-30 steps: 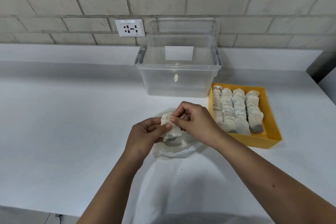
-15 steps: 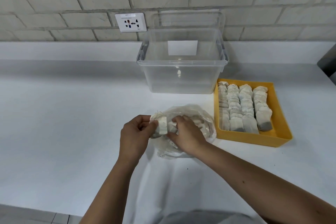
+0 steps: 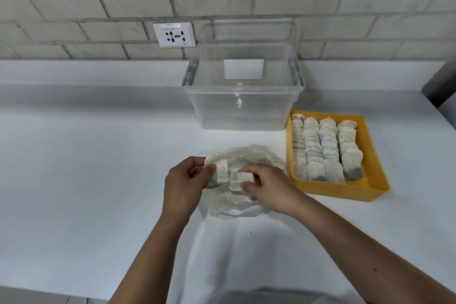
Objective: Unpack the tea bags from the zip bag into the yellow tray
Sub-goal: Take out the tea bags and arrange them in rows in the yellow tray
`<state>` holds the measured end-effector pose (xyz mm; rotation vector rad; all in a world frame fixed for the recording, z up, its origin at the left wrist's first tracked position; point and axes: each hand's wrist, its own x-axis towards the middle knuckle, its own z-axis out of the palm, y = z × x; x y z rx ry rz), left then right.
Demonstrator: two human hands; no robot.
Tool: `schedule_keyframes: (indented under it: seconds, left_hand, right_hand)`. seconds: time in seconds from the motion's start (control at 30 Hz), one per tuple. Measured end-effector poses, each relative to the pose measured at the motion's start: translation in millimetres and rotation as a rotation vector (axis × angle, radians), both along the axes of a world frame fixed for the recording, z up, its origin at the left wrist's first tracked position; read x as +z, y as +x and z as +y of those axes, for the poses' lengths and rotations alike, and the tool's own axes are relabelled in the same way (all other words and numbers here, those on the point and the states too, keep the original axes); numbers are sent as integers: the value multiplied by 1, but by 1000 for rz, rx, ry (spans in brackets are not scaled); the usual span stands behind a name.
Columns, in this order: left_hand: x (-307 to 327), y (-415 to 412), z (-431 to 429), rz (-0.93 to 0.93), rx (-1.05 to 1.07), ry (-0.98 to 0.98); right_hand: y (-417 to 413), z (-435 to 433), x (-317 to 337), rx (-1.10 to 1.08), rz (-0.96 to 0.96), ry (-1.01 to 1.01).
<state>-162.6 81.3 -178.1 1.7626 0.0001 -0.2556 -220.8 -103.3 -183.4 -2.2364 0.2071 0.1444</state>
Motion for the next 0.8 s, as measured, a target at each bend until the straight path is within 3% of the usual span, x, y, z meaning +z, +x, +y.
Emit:
schedule_keyframes:
  seconds: [0.13, 0.33, 0.47, 0.6, 0.8]
  left_hand:
    - [5, -3, -9, -9, -22, -1]
    - [11, -12, -33, -42, -118, 46]
    - [20, -22, -56, -10, -204, -38]
    - [31, -36, -83, 91, -277, -170]
    - [27, -45, -118, 129, -375, -132]
  right_hand:
    - [-19, -15, 12, -119, -10, 236]
    - [-43, -30, 27, -261, -129, 351]
    - [-51, -40, 38, -311, -162, 437]
    - [-59, -55, 36, -382, -183, 221]
    - [-77, -79, 52, -309, -226, -118]
